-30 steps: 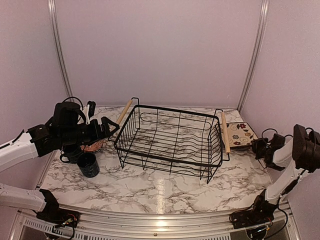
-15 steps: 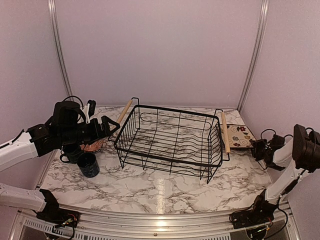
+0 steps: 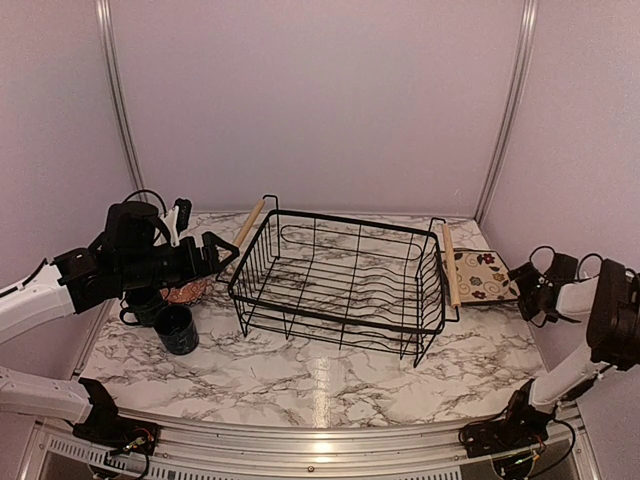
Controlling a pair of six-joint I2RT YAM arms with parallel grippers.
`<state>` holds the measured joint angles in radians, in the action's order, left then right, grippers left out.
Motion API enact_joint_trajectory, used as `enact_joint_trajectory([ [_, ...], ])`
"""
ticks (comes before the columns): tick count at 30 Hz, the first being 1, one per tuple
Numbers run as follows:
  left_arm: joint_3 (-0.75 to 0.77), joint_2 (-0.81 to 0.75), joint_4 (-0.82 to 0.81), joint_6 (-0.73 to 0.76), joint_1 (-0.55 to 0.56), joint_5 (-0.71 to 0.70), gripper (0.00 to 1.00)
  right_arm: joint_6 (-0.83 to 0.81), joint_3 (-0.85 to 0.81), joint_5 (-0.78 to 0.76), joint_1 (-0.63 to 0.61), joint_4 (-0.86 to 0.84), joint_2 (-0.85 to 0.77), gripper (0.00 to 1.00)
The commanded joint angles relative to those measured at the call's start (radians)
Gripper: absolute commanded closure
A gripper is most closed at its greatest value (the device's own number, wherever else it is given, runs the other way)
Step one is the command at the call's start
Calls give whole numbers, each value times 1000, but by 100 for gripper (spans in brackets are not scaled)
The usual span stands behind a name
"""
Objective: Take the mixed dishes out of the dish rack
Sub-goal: Place the plate with another plate, then reset both arms
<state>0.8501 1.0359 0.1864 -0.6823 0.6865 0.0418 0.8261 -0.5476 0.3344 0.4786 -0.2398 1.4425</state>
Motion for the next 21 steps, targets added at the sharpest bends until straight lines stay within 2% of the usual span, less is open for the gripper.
enact_joint_trajectory([
  [1,42,-24,20,44,2,-33,1,-157,-70,-110,10,188,-82,3],
  [8,63,-75,3,89,2,-89,1,-262,-87,-169,-6,338,-244,2],
  [14,102,-149,-10,167,2,-160,1,-393,-181,-224,-129,471,-417,2],
  [18,132,-183,-11,217,2,-210,1,-435,-235,-154,-200,492,-528,2],
  [21,144,-204,-16,247,2,-243,1,-465,-269,-28,-229,464,-598,1],
])
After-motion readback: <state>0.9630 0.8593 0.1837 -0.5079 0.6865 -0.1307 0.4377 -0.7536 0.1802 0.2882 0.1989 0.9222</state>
